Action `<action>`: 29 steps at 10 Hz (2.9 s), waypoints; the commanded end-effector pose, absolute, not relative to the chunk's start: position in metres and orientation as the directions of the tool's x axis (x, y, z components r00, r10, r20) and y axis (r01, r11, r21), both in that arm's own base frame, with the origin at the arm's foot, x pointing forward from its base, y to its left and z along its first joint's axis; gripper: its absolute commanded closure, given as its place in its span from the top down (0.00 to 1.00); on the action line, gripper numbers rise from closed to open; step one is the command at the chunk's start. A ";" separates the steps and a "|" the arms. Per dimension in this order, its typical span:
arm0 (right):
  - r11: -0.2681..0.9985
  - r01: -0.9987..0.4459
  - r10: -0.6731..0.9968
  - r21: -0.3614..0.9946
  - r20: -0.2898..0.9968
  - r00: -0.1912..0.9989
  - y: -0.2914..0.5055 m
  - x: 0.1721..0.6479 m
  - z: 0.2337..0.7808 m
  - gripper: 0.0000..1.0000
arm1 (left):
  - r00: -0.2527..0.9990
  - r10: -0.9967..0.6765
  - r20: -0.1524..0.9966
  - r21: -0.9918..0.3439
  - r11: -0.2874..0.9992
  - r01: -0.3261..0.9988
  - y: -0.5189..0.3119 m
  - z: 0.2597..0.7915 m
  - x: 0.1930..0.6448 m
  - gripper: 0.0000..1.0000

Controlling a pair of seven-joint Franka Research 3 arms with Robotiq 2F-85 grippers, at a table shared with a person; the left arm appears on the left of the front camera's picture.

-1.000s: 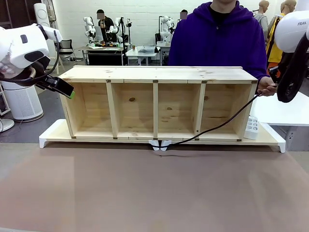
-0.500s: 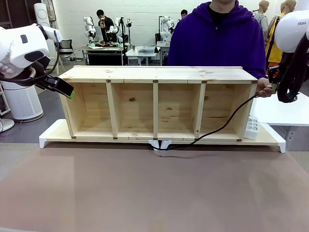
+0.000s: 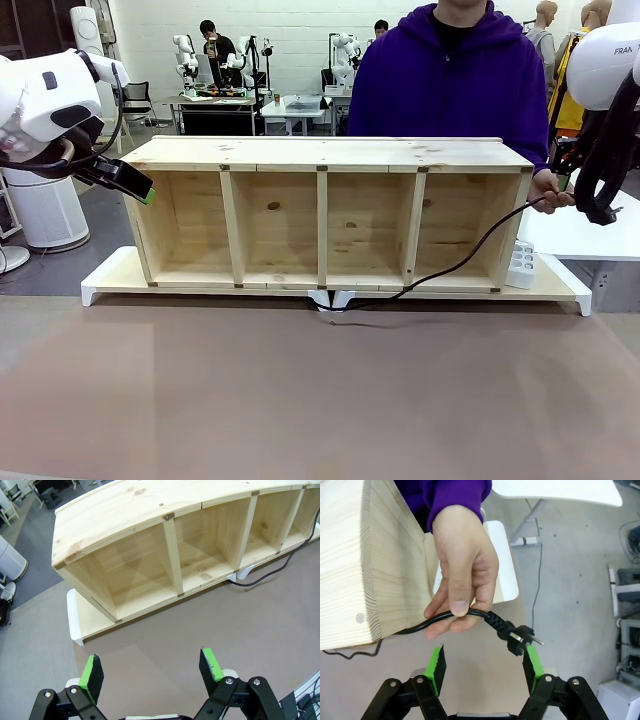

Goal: Perform cable management.
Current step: Release the Power Cable when the human grasps it.

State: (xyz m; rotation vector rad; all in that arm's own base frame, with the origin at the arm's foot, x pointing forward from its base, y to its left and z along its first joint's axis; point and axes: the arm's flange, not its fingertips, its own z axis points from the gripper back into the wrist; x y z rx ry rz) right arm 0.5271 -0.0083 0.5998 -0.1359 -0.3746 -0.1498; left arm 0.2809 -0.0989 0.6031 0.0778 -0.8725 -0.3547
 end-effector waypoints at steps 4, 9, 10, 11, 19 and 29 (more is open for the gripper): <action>0.980 0.171 -0.121 -0.104 0.375 0.919 -0.008 0.527 0.600 0.80 | 0.579 -0.339 0.742 0.215 0.938 0.274 -0.100 0.603 0.282 1.00; 0.980 0.171 -0.121 -0.104 0.375 0.919 -0.008 0.527 0.600 0.80 | 0.579 -0.339 0.742 0.215 0.938 0.274 -0.100 0.603 0.282 1.00; 0.980 0.171 -0.121 -0.104 0.375 0.919 -0.008 0.527 0.600 0.80 | 0.579 -0.339 0.742 0.215 0.938 0.274 -0.100 0.603 0.282 1.00; 0.980 0.171 -0.121 -0.104 0.375 0.919 -0.008 0.527 0.600 0.80 | 0.579 -0.339 0.742 0.215 0.938 0.274 -0.100 0.603 0.282 1.00; 0.980 0.171 -0.121 -0.104 0.375 0.919 -0.008 0.527 0.600 0.80 | 0.579 -0.339 0.742 0.215 0.938 0.274 -0.100 0.603 0.282 1.00; 0.980 0.171 -0.121 -0.104 0.375 0.919 -0.008 0.527 0.600 0.80 | 0.579 -0.339 0.742 0.215 0.938 0.274 -0.100 0.603 0.282 1.00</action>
